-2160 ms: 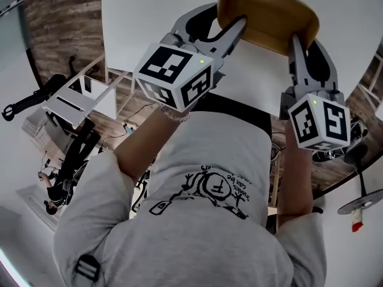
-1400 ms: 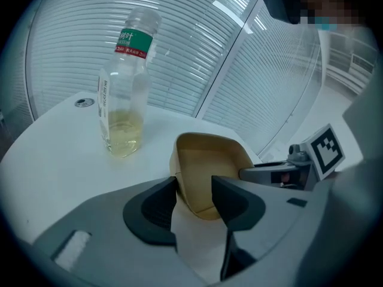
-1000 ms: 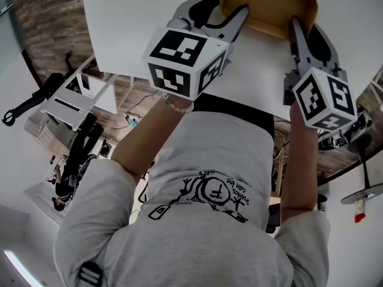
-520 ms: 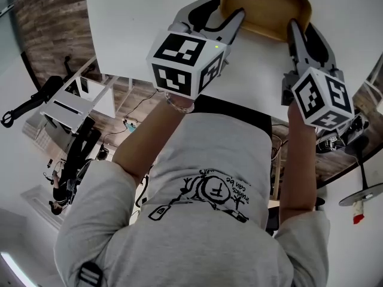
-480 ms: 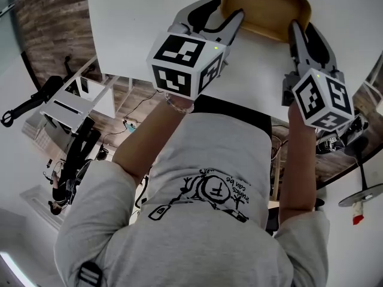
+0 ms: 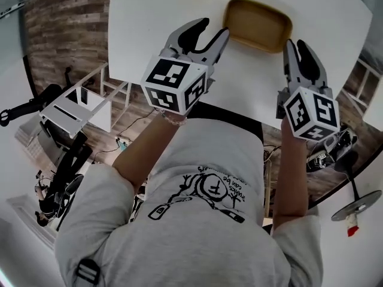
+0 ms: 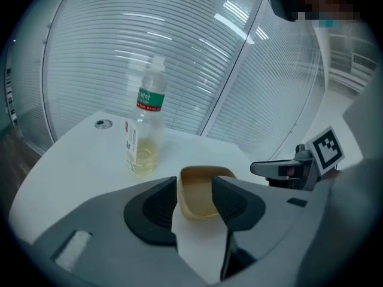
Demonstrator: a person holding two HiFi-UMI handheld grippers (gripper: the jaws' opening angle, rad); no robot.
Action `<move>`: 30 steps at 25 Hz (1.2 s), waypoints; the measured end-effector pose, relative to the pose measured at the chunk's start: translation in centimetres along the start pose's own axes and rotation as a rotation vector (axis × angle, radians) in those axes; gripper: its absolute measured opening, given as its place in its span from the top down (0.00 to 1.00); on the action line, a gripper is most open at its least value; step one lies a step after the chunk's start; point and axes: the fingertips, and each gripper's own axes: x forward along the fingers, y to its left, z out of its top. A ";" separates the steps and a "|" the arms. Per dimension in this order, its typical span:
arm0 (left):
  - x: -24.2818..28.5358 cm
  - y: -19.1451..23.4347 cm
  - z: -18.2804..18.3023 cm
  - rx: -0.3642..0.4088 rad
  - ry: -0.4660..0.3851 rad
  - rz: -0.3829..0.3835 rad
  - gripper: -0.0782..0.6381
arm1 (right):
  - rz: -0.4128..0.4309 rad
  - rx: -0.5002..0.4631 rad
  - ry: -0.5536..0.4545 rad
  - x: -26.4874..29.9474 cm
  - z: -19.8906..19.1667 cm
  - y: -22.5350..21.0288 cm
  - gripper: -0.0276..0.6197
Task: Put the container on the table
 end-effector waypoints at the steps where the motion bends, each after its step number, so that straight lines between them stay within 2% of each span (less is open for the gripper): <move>1: -0.5 -0.3 0.7 0.002 -0.018 -0.002 0.64 | 0.004 -0.008 -0.011 -0.5 0.6 0.3 0.80; 5: -2.8 -1.6 3.3 0.021 -0.084 -0.020 0.65 | 0.021 -0.052 -0.069 -2.5 3.1 1.6 0.80; 8: -5.2 -3.4 4.9 0.025 -0.133 -0.044 0.72 | 0.047 -0.087 -0.106 -4.7 4.8 3.2 0.81; 12: -7.5 -6.4 6.2 0.072 -0.189 -0.089 0.79 | 0.079 -0.133 -0.173 -7.6 7.0 4.8 0.81; 20: -12.4 -10.0 9.1 0.136 -0.283 -0.152 0.84 | 0.117 -0.220 -0.281 -13.1 10.6 8.8 0.86; 30: -19.2 -15.2 13.7 0.203 -0.406 -0.241 0.87 | 0.112 -0.291 -0.429 -21.1 15.1 11.7 0.90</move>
